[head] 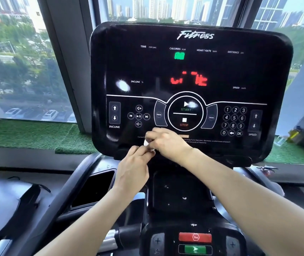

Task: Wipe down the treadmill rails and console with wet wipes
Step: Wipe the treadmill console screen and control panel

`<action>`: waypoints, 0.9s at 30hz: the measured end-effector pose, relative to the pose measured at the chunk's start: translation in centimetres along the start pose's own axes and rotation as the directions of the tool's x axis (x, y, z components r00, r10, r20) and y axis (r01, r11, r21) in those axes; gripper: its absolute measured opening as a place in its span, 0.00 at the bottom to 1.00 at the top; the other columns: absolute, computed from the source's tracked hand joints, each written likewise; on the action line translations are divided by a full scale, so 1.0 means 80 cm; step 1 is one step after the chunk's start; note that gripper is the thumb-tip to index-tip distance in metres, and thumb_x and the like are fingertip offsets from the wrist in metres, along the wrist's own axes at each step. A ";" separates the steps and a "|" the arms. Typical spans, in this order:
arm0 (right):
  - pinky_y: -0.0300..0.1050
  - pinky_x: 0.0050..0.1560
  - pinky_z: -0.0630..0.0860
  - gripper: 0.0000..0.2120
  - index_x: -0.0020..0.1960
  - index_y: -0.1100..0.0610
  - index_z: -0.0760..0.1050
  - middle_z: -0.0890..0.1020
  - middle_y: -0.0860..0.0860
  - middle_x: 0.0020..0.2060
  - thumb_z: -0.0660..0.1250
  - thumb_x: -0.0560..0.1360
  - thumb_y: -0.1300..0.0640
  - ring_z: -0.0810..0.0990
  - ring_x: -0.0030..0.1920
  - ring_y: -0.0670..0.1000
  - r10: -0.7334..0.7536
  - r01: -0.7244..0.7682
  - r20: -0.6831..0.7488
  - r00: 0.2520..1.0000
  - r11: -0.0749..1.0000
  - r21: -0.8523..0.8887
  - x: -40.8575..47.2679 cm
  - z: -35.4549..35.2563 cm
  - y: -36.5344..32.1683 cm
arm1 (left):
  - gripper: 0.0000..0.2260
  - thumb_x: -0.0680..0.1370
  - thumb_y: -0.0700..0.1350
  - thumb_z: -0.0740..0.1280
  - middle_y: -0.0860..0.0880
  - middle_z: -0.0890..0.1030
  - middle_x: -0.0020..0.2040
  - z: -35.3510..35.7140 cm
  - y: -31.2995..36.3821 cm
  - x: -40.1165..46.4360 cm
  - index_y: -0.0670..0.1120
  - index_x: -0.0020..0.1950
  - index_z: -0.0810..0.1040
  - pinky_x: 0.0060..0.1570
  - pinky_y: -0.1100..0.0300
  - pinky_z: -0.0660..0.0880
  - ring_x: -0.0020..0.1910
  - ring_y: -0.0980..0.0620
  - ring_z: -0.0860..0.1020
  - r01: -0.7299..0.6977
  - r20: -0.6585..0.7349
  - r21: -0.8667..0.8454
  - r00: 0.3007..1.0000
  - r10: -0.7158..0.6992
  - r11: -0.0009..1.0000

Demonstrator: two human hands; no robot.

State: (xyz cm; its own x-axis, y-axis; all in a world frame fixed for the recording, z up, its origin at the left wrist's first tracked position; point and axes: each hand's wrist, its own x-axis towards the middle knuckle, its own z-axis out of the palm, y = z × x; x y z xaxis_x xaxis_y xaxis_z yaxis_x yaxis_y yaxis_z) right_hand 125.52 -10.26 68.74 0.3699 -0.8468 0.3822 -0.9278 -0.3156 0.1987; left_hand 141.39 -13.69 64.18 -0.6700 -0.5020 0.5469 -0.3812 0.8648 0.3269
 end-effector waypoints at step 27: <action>0.38 0.38 0.68 0.18 0.42 0.51 0.84 0.75 0.47 0.35 0.76 0.59 0.70 0.72 0.35 0.50 0.000 -0.006 0.176 0.984 0.999 0.038 -0.211 -0.082 0.129 | 0.20 0.74 0.37 0.61 0.55 0.73 0.57 0.068 0.187 0.052 0.50 0.64 0.75 0.52 0.56 0.75 0.59 0.54 0.69 -0.104 0.267 0.006 0.959 0.098 0.995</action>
State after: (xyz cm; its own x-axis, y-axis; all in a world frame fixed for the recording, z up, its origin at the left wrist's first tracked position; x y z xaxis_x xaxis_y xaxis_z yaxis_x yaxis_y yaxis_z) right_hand 110.05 3.57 70.27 0.3562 -0.9087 0.2176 -0.9313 -0.3263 0.1618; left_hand 129.44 -2.82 67.19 -0.8498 -0.3933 0.3509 -0.3135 0.9123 0.2633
